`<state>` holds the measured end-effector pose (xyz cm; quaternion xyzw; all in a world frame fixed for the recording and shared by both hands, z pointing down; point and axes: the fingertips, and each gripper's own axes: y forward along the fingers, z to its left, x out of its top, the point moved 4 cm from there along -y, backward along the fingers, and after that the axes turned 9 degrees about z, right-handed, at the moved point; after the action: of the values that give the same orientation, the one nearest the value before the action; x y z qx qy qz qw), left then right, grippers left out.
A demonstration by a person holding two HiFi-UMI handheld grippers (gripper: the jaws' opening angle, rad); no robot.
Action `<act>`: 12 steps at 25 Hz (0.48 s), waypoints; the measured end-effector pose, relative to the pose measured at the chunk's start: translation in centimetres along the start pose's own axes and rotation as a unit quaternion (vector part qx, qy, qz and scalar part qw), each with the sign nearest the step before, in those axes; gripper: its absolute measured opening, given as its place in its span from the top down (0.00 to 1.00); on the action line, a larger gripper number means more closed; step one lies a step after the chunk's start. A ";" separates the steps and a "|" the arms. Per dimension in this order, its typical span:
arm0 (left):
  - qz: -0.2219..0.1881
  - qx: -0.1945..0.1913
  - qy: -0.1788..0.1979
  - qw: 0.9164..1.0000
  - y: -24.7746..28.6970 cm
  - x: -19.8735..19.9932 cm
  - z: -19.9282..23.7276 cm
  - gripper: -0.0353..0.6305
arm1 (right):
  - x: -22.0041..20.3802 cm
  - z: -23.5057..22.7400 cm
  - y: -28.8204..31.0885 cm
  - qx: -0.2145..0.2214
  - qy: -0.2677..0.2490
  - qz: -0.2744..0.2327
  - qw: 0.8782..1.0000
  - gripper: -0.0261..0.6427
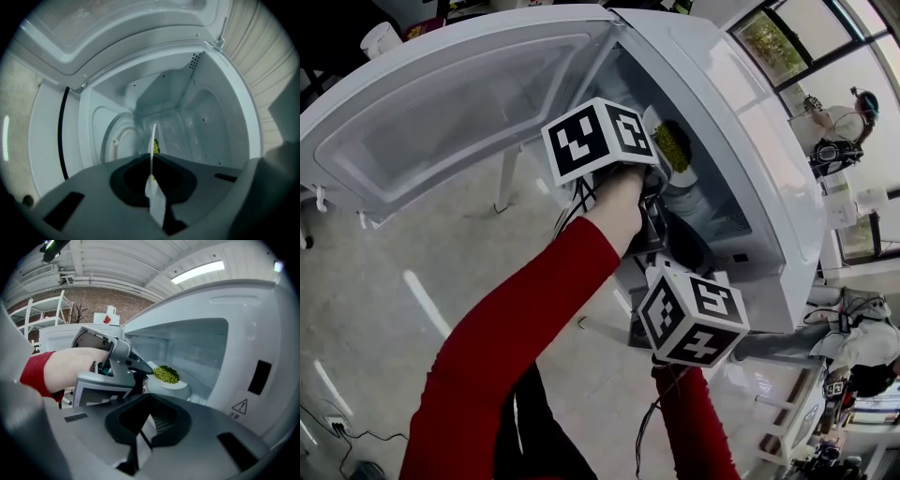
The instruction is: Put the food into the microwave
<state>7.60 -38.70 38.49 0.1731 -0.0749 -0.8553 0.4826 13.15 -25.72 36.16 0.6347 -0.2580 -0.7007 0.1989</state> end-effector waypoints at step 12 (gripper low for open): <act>0.034 0.045 0.052 0.997 1.4 0.0 0.3 0.92 | -0.1 -1.0 0.6 -0.001 0.017 0.017 1.000 0.94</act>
<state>8.57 -39.44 39.19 0.2358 -0.0937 -0.8242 0.5063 14.13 -26.28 36.57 0.6416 -0.2645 -0.6869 0.2157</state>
